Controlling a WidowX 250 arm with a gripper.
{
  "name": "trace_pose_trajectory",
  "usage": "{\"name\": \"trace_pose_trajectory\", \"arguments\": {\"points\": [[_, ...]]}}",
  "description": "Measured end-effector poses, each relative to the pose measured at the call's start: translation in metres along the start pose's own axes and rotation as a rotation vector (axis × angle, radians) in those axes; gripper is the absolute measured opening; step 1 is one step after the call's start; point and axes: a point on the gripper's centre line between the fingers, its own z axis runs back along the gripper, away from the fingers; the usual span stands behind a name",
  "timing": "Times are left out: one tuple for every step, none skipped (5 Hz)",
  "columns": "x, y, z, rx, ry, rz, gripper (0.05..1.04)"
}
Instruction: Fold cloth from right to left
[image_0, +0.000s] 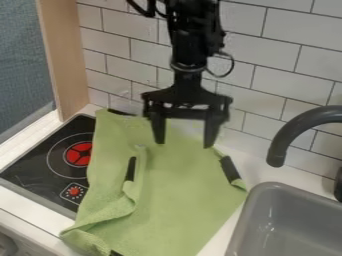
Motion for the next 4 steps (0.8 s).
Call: {"name": "trace_pose_trajectory", "arguments": {"points": [[0.011,-0.017,-0.007,-0.014,-0.037,0.061,0.998],[0.021,-0.022,-0.018,0.018,-0.062,0.138,0.998],[0.023,-0.039,-0.031,0.054,-0.071,0.184,0.998],[0.019,-0.053,-0.042,0.045,-0.033,0.218,0.998]]}}
